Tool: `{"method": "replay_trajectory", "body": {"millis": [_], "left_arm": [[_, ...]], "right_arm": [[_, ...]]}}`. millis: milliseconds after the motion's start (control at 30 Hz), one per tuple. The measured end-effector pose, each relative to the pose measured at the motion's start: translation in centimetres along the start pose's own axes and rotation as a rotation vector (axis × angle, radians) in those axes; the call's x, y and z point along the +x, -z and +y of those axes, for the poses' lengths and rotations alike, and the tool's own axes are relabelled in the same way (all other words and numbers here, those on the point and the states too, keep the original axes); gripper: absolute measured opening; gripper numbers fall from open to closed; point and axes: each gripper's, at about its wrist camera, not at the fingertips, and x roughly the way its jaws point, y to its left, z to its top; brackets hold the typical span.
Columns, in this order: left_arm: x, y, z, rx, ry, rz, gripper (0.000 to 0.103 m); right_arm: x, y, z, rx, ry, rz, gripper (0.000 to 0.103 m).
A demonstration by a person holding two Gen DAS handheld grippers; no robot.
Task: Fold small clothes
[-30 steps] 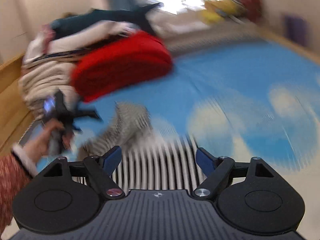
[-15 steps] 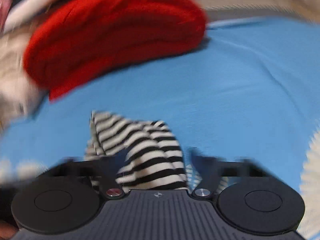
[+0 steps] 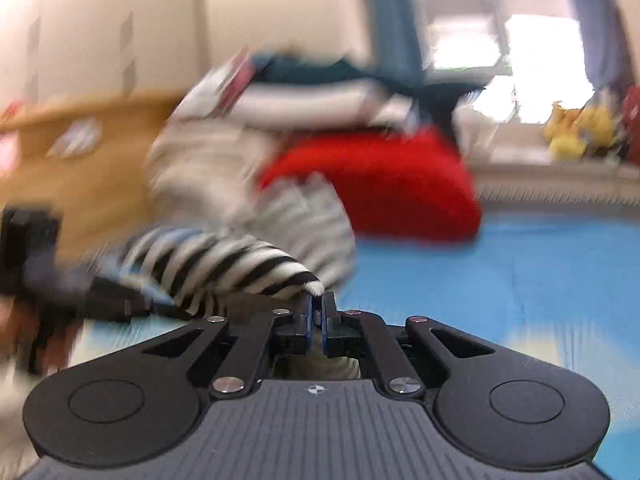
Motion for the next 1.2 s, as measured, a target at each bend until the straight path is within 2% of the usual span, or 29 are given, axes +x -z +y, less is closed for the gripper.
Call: {"method": "replay_trajectory", "body": {"millis": [33, 67, 100, 167, 233, 300, 367, 433, 467, 500, 567, 633, 667, 733, 767, 800, 833, 900, 967, 1033, 1067, 1200], "left_arm": [[-0.7, 2.5, -0.6, 0.0, -0.012, 0.074, 0.047], [-1.4, 5.1, -0.9, -0.026, -0.032, 0.154, 0.054], [-1.9, 6.5, -1.2, -0.036, -0.033, 0.216, 0.054], [-3.4, 8.1, -1.2, -0.072, -0.052, 0.27, 0.056], [-4.7, 7.0, -1.2, -0.124, -0.087, 0.222, 0.065], [-6.0, 4.3, -1.0, -0.201, -0.118, 0.107, 0.084], [-6.3, 1.2, -1.4, -0.277, -0.147, -0.047, 0.085], [-5.6, -1.7, -1.9, -0.333, -0.144, -0.165, 0.085], [-4.8, -2.6, -2.2, -0.354, -0.139, -0.193, 0.085], [-3.7, -3.2, -2.8, -0.354, -0.147, -0.189, 0.085], [-0.6, -3.4, -4.0, -0.317, -0.204, -0.112, 0.085], [2.5, -2.5, -5.3, -0.24, -0.231, 0.023, 0.085], [3.8, -1.3, -6.1, -0.178, -0.275, 0.083, 0.085], [6.4, 1.5, -8.1, 0.007, -0.411, 0.206, 0.086], [7.2, 2.9, -8.8, 0.087, -0.456, 0.233, 0.09], [7.4, 3.8, -9.4, 0.151, -0.484, 0.208, 0.095], [7.1, 4.3, -10.2, 0.209, -0.531, 0.151, 0.098], [6.5, 4.3, -11.5, 0.3, -0.569, 0.141, 0.1], [4.4, 3.6, -12.7, 0.344, -0.557, 0.113, 0.1], [1.4, 3.1, -13.4, 0.357, -0.548, 0.069, 0.103], [0.2, 3.0, -13.7, 0.355, -0.544, 0.053, 0.103], [-6.9, 5.2, -15.4, 0.283, -0.548, 0.032, 0.103]], "right_arm": [[-1.6, 2.8, 0.5, -0.008, -0.004, 0.111, 0.045], [-2.8, 5.4, 0.9, 0.007, 0.05, 0.203, 0.07], [-4.1, 7.6, 1.1, 0.032, 0.124, 0.282, 0.069], [-6.5, 10.1, 0.7, 0.132, 0.189, 0.322, 0.069], [-8.2, 10.1, -0.2, 0.271, 0.196, 0.284, 0.069], [-8.0, 8.4, -0.8, 0.39, 0.183, 0.212, 0.069], [-7.6, 7.0, -1.1, 0.492, 0.163, 0.145, 0.069], [-6.4, 5.4, -0.4, 0.53, 0.137, 0.096, 0.064], [-5.8, 4.2, 0.1, 0.51, 0.121, 0.081, 0.059], [-4.9, 3.4, 1.0, 0.462, 0.11, 0.078, 0.055], [-3.0, 2.7, 3.0, 0.372, 0.092, 0.095, 0.052], [-0.4, 2.8, 4.6, 0.327, 0.073, 0.165, 0.051], [0.9, 3.5, 5.0, 0.303, 0.073, 0.202, 0.05], [2.7, 5.8, 6.5, 0.189, 0.14, 0.348, 0.05], [3.9, 7.7, 6.7, 0.125, 0.189, 0.44, 0.05], [4.3, 9.2, 6.6, 0.09, 0.201, 0.477, 0.052], [3.6, 10.0, 6.8, 0.041, 0.187, 0.411, 0.053], [2.8, 9.6, 7.5, -0.048, 0.189, 0.408, 0.056], [1.4, 8.0, 7.5, 0.014, 0.21, 0.378, 0.057], [-0.5, 6.0, 7.8, 0.088, 0.201, 0.343, 0.059], [-1.8, 5.2, 8.1, 0.102, 0.196, 0.315, 0.064], [-7.1, 2.9, 10.6, 0.067, 0.222, 0.207, 0.073]]}}
